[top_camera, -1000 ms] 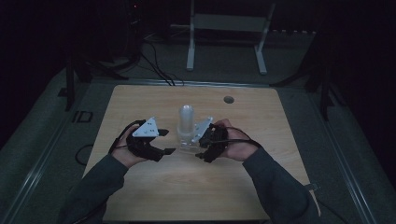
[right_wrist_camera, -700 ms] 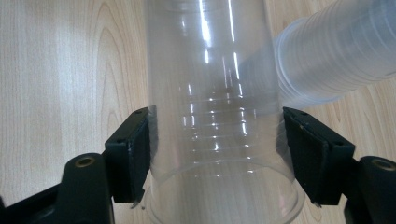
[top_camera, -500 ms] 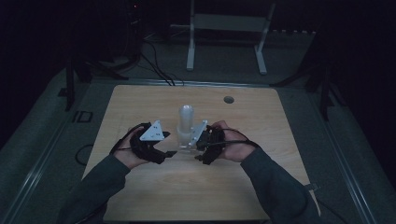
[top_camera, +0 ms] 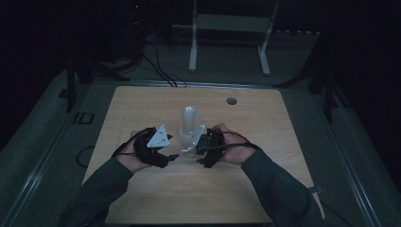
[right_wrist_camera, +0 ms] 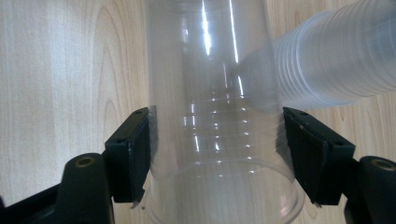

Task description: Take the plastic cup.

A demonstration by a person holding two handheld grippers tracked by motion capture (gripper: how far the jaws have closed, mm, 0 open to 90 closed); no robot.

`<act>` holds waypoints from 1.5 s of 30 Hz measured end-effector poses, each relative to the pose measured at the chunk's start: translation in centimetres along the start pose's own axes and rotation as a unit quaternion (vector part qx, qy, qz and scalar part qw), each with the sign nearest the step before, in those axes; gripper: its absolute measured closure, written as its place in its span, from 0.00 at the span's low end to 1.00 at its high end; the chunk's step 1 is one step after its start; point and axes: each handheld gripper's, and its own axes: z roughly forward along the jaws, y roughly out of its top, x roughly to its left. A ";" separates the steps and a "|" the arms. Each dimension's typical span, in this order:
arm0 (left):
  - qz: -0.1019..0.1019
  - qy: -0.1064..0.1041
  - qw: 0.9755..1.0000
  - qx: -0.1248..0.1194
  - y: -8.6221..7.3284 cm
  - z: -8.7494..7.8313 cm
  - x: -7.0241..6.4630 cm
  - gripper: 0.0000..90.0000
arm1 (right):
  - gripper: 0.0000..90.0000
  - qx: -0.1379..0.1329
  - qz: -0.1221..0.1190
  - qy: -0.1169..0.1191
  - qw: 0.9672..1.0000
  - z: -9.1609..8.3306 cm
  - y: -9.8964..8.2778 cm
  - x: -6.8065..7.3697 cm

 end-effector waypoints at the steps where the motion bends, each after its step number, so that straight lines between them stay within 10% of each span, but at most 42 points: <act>1: 0.004 0.003 1.000 0.002 0.1 0.0 -0.1 0.36 | 0.33 0.001 0.002 -0.001 1.000 0.1 0.0 0.0; 20: 0.051 0.020 0.998 0.045 0.8 0.9 -1.4 0.32 | 0.33 0.021 -0.006 -0.006 1.000 1.0 0.2 0.1; 45: 0.040 -0.039 0.997 0.058 1.2 2.3 -1.1 0.31 | 0.33 0.026 -0.030 -0.010 0.999 1.3 0.8 0.8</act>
